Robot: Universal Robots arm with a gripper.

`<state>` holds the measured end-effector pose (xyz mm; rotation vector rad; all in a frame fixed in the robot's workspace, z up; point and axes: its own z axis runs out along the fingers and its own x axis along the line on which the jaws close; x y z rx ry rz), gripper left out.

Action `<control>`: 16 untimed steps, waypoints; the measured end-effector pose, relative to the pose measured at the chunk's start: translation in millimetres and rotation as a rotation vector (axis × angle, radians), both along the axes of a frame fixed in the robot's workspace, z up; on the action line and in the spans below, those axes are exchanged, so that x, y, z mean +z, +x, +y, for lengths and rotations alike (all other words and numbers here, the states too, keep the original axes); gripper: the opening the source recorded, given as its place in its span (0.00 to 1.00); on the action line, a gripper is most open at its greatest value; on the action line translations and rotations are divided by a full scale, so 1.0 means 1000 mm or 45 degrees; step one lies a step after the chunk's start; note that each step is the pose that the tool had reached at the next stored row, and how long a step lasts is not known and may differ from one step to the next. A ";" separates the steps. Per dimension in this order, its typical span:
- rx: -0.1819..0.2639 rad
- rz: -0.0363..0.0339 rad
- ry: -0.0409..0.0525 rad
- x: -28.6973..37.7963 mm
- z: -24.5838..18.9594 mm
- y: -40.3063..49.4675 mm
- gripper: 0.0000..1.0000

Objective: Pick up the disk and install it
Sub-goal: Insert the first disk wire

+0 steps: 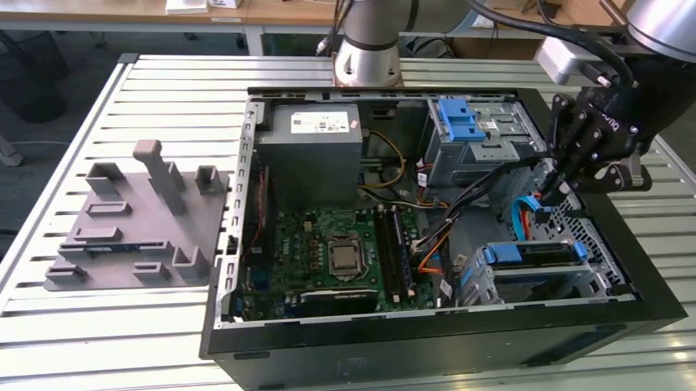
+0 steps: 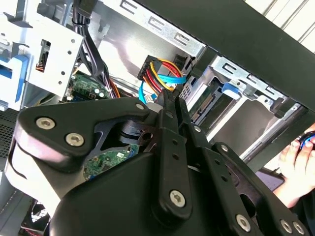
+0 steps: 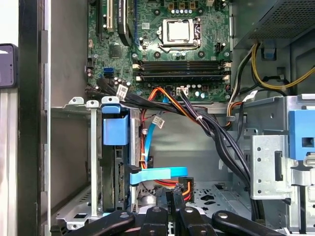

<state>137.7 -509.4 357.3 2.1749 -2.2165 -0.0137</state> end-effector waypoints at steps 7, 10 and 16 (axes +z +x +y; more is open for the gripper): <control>0.000 0.0000 -0.002 -0.0002 -0.0082 0.0000 0.16; 0.000 0.0001 -0.002 -0.0006 -0.0150 0.0002 0.16; 0.000 0.0155 -0.002 -0.0038 -0.0236 0.0010 0.16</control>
